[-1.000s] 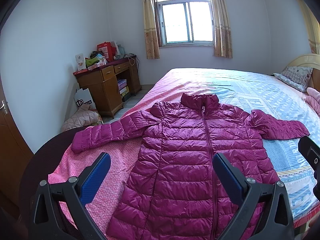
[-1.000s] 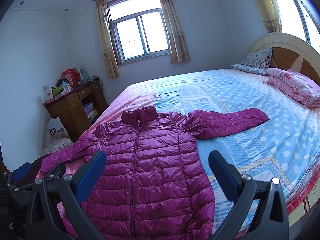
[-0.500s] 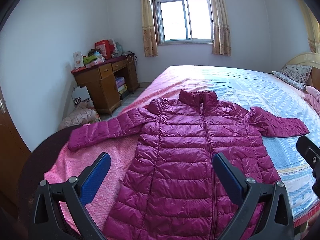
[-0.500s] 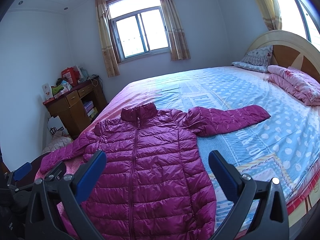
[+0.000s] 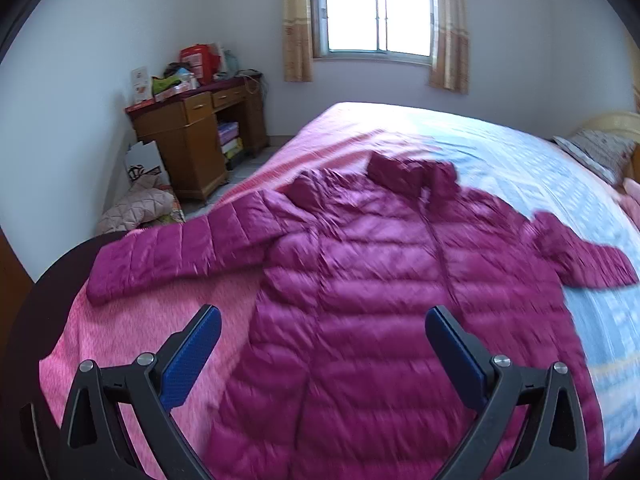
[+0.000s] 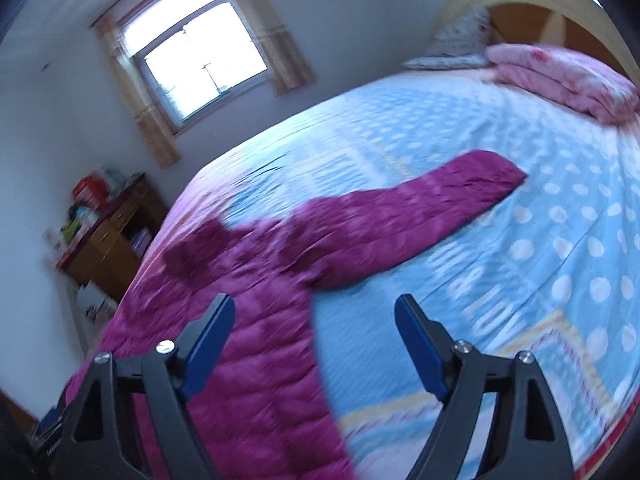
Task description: Fold large clothes
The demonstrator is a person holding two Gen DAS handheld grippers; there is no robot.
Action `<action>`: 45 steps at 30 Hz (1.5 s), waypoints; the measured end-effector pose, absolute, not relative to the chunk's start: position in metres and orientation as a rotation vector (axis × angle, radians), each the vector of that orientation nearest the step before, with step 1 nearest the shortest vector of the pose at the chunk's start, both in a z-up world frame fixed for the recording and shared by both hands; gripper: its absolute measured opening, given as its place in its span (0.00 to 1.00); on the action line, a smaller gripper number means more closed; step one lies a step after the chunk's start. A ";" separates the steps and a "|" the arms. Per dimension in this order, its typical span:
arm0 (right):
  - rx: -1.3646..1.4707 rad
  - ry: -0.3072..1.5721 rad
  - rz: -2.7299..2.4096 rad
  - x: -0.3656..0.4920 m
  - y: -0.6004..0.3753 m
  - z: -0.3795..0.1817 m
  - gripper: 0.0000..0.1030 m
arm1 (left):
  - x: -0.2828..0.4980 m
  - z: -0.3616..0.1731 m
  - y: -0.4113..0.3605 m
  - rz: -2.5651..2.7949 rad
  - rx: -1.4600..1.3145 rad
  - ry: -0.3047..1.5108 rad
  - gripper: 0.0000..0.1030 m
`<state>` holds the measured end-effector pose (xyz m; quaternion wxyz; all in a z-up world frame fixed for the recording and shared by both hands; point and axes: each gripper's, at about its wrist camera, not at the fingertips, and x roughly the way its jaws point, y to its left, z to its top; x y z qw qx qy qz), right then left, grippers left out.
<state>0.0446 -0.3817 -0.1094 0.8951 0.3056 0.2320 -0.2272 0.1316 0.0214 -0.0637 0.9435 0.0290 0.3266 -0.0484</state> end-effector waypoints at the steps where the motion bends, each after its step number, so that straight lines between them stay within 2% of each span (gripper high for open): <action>1: 0.654 0.477 -0.524 0.045 -0.410 -0.114 0.81 | 0.141 -0.065 0.022 -0.082 0.056 0.662 0.99; 11: 0.788 0.489 -0.897 0.037 -0.582 -0.163 0.73 | 0.232 -0.121 0.016 0.041 0.048 0.752 0.99; 13: 0.823 0.474 -0.897 0.040 -0.593 -0.172 0.73 | 0.244 -0.135 0.014 0.047 0.013 0.786 0.99; 19: 0.743 0.602 -0.886 0.082 -0.592 -0.187 0.73 | 0.254 -0.173 0.002 0.068 0.064 0.818 0.99; 21: 0.724 0.626 -0.888 0.084 -0.596 -0.188 0.56 | 0.251 -0.174 0.002 0.064 0.061 0.797 0.99; 22: 0.711 0.657 -0.902 0.084 -0.594 -0.187 0.37 | 0.250 -0.174 0.003 0.059 0.059 0.795 0.99; 23: 0.709 0.658 -0.896 0.083 -0.596 -0.189 0.30 | 0.250 -0.175 0.003 0.057 0.056 0.797 0.99; 26: 0.698 0.661 -0.884 0.078 -0.594 -0.188 0.17 | 0.250 -0.176 0.007 0.039 0.034 0.799 0.99; 28: 0.679 0.668 -0.892 0.077 -0.591 -0.185 0.12 | 0.252 -0.178 0.011 0.018 0.003 0.807 0.99; 32: 0.604 0.600 -0.955 0.062 -0.572 -0.161 0.10 | 0.252 -0.178 0.010 0.012 -0.002 0.803 0.99; 37: 0.436 0.468 -0.856 0.070 -0.514 -0.097 0.10 | 0.251 -0.178 0.012 -0.005 -0.015 0.793 0.99; 41: 0.339 0.409 -0.604 0.110 -0.436 -0.045 0.10 | 0.245 -0.177 0.018 -0.029 -0.037 0.777 0.99; 45: 0.259 0.416 -0.356 0.157 -0.347 -0.027 0.10 | 0.243 -0.175 0.023 -0.053 -0.073 0.760 0.99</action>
